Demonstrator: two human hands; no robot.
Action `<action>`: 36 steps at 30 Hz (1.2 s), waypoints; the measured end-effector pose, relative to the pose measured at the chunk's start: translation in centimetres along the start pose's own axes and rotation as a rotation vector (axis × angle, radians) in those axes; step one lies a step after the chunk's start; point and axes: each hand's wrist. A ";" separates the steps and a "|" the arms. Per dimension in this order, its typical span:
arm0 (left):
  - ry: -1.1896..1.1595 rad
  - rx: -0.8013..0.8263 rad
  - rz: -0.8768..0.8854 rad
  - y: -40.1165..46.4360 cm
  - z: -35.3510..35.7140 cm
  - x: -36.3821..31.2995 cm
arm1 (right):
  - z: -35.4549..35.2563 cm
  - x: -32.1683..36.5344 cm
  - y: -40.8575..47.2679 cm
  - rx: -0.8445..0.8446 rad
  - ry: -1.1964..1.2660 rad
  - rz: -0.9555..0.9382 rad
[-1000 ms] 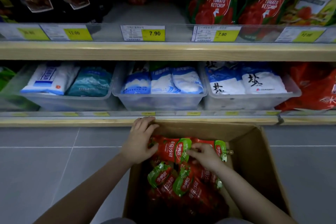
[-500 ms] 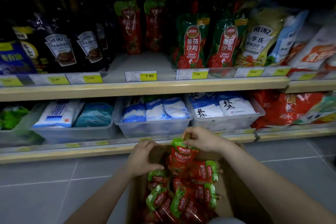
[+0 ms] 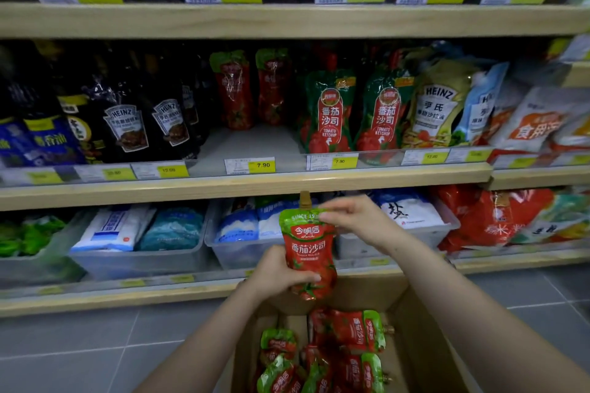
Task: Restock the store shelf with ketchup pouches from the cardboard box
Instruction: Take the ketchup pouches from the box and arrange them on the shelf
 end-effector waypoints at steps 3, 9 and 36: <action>-0.035 -0.014 0.006 0.3 0.3 -0.7 | 0.3 -1.9 -0.3 -0.083 0.152 0.005; -0.026 -0.006 -0.010 1.0 1.3 -1.4 | -0.9 -1.0 0.0 -0.179 0.285 -0.030; 0.437 -0.162 0.362 -1.4 -12.7 -2.0 | 8.9 0.2 3.3 -0.265 0.121 -0.040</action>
Point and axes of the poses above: each hand's wrist, its own y-axis towards the middle knuckle, its own z-axis out of the palm, x = y × z, and after that the axes turned 14 degrees about z, right-handed
